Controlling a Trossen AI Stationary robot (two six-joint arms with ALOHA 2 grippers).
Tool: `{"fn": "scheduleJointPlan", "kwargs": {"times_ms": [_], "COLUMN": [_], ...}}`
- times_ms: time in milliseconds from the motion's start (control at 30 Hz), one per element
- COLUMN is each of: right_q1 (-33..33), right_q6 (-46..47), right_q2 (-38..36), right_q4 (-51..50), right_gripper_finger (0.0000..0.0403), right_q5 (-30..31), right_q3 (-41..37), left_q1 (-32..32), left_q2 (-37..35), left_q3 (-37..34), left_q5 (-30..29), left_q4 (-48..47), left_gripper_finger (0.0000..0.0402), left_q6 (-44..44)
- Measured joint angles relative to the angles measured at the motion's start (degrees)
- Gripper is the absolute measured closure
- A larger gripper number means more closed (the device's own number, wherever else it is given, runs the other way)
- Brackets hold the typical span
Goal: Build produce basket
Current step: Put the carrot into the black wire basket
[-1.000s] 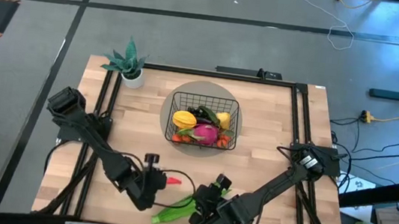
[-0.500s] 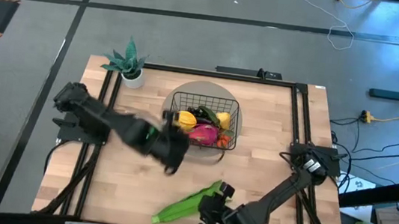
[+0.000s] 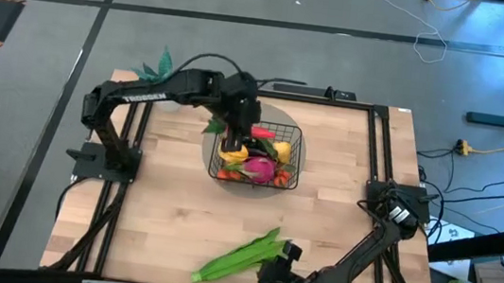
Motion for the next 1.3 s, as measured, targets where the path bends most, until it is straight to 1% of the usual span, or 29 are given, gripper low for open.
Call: {"fn": "scheduleJointPlan", "kwargs": {"times_ms": [167,267,367,533,667,1133,1300], "right_q1": [-0.02,-0.03,-0.04,-0.04,-0.04,-0.04,-0.04], "right_q6": [0.0,0.38,2.64,4.65,4.7,4.72,4.72], "right_q2": [0.0,0.0,0.0,0.0,0.0,0.0,0.0], "right_q4": [0.04,0.05,0.04,0.1,0.11,0.13,0.13], "right_gripper_finger": [0.0258,0.0258,0.0258,0.0258,0.0258,0.0258,0.0258], "right_q5": [2.93,3.01,3.03,3.13,4.71,5.12,5.09], "right_q3": [0.0,0.0,0.0,0.0,0.0,0.0,0.0], "left_q1": [2.1,2.42,2.62,2.61,2.61,2.61,2.61], "left_q2": [-0.05,-0.02,-0.06,-0.05,-0.05,-0.05,-0.05], "left_q3": [-3.0,-3.99,-4.89,-5.12,-5.12,-5.12,-5.12], "left_q5": [0.01,0.18,0.18,0.16,0.16,0.13,0.11], "left_q4": [2.95,3.17,3.17,3.23,3.28,3.76,3.78], "left_gripper_finger": [0.0321,0.0321,0.0321,0.0321,0.0321,0.0321,0.0321], "left_q6": [3.4,4.76,5.12,5.94,6.98,6.42,4.61]}}
